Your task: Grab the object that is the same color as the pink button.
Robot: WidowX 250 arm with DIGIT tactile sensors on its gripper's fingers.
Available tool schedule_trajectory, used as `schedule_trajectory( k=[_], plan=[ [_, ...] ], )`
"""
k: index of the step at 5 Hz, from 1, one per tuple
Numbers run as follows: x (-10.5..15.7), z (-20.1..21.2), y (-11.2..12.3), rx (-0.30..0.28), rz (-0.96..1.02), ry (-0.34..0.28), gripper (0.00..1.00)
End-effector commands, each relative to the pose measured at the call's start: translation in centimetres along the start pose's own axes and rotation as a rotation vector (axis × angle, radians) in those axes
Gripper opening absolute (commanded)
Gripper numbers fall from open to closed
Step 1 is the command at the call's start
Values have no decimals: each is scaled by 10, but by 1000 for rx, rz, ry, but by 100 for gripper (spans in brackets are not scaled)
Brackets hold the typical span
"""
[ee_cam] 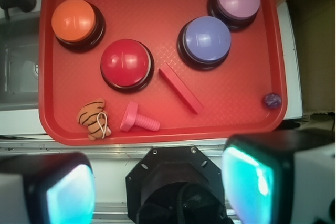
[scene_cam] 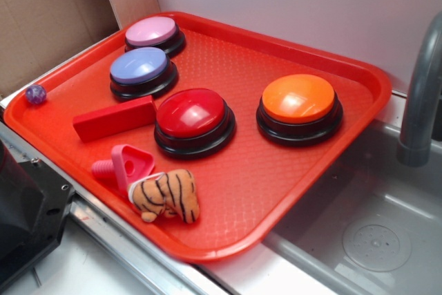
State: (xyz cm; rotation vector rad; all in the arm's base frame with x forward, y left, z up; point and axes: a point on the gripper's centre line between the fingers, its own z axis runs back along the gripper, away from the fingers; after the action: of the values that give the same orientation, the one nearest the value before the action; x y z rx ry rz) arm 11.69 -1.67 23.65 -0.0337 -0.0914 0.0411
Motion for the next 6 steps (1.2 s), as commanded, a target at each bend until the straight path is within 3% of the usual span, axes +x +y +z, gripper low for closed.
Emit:
schedule_trajectory(
  k=[1, 2, 3, 4, 5, 6],
  plan=[
    [0, 0, 0, 0, 0, 0, 100],
    [6, -21, -9, 8, 100, -34, 100],
    [12, -50, -16, -53, 168, -72, 100],
    [15, -67, -20, -26, 233, -57, 100],
    [16, -90, -25, 55, 381, -46, 100],
    [17, -113, -35, 63, 413, -6, 100]
  ],
)
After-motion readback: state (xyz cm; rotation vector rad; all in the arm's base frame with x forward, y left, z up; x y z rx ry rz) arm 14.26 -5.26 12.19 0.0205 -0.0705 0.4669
